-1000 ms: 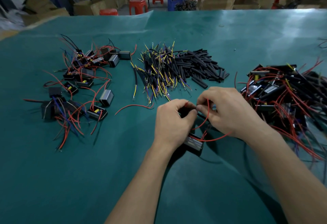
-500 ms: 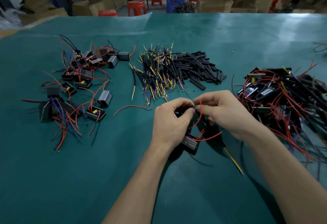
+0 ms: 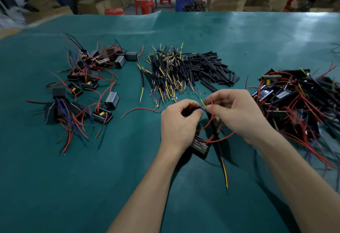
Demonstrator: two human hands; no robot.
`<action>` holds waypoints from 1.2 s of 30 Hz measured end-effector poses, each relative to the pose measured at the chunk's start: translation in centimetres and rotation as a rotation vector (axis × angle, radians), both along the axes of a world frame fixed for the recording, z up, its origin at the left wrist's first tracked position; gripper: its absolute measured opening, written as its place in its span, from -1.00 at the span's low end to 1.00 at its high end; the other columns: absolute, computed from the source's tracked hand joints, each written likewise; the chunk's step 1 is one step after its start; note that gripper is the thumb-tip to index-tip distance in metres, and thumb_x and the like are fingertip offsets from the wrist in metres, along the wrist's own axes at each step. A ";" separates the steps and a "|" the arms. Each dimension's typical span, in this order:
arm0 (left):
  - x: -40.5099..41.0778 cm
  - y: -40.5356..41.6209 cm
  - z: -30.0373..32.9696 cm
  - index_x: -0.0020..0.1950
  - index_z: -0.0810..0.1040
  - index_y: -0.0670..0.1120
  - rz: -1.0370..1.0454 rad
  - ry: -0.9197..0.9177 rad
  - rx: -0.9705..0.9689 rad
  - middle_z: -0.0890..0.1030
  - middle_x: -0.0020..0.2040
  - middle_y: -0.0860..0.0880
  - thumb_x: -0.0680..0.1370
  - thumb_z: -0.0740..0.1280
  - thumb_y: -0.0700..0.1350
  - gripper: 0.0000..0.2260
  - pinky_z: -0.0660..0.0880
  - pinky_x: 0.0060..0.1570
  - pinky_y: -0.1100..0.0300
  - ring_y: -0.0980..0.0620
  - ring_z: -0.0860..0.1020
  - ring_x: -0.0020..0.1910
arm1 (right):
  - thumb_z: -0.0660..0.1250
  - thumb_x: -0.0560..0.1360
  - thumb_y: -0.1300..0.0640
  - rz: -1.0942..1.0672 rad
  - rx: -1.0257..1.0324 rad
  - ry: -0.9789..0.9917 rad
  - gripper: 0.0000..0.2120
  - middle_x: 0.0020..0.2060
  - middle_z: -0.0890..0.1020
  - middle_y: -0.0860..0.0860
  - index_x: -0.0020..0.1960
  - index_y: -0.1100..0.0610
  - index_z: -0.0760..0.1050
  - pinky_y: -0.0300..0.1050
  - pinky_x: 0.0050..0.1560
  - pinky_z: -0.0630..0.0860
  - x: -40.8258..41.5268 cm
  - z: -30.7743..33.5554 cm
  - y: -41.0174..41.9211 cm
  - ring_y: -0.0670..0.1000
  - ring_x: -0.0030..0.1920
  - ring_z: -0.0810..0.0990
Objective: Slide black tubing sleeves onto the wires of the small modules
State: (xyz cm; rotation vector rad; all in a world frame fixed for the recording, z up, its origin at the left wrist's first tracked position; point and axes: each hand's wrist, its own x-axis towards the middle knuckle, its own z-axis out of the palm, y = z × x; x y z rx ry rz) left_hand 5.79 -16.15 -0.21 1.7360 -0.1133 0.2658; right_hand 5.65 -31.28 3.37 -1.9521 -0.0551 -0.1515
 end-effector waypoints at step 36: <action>-0.1 0.1 0.0 -0.09 0.70 -0.04 0.052 -0.039 0.043 0.70 -0.21 0.08 0.56 0.40 -0.21 -0.89 0.57 -0.05 0.19 0.16 0.62 -0.20 | 0.53 0.46 0.19 -0.023 -0.312 -0.310 -0.95 -0.38 0.71 -0.07 -0.15 0.06 0.70 -0.01 -0.27 0.65 -0.6 -1.1 0.5 -0.11 -0.35 0.70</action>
